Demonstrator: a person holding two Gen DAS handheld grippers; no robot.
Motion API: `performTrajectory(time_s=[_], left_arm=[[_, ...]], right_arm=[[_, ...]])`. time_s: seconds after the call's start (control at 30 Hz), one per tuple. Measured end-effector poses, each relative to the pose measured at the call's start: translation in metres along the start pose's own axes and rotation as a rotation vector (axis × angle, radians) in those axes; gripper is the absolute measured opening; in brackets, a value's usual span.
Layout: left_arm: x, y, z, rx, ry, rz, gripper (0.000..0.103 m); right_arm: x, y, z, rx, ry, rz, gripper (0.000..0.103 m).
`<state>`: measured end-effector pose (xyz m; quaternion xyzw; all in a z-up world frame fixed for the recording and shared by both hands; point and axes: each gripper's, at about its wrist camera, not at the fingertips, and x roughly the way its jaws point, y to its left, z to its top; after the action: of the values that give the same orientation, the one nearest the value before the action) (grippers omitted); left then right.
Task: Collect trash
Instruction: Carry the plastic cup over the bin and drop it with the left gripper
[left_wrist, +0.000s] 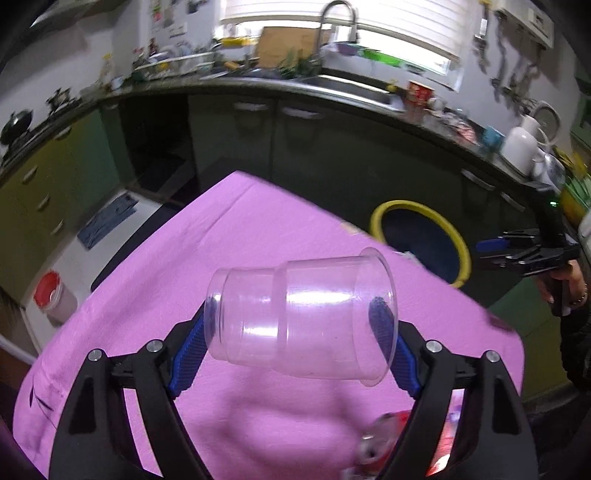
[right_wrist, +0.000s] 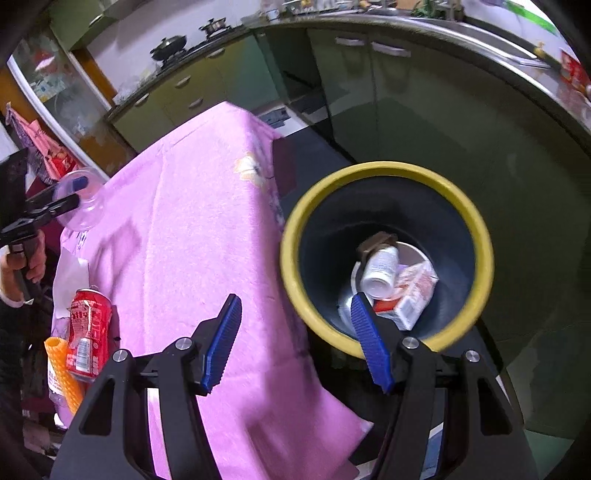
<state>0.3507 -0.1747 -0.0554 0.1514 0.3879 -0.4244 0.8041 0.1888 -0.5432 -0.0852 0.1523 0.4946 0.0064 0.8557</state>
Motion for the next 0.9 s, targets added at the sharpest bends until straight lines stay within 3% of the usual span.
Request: performTrajectory(time_s=[0.23,0.43,0.63,0.77,0.9], left_arm=[[0.015,-0.078,0.042,0.097,0.013,-0.118,0.079],[0.071,-0.154,0.083,0.211,0.078,-0.204,0.079],[0.151,-0.212,0.108,0.257,0.165,-0.221,0.079],[0.198,-0.235,0.119,0.261,0.203,-0.183,0.079],[0.227,-0.242,0.126,0.231,0.241,-0.144,0.087]], right_arm=[[-0.033,-0.042,-0.021,0.067,-0.075,-0.049,0.062],[-0.049,-0.076,-0.039,0.124,-0.105,-0.048,0.063],[-0.058,-0.111,-0.057,0.189,-0.12,-0.05,0.063],[-0.063,-0.13,-0.067,0.226,-0.127,-0.053,0.063],[-0.063,-0.14,-0.076,0.245,-0.121,-0.051,0.065]])
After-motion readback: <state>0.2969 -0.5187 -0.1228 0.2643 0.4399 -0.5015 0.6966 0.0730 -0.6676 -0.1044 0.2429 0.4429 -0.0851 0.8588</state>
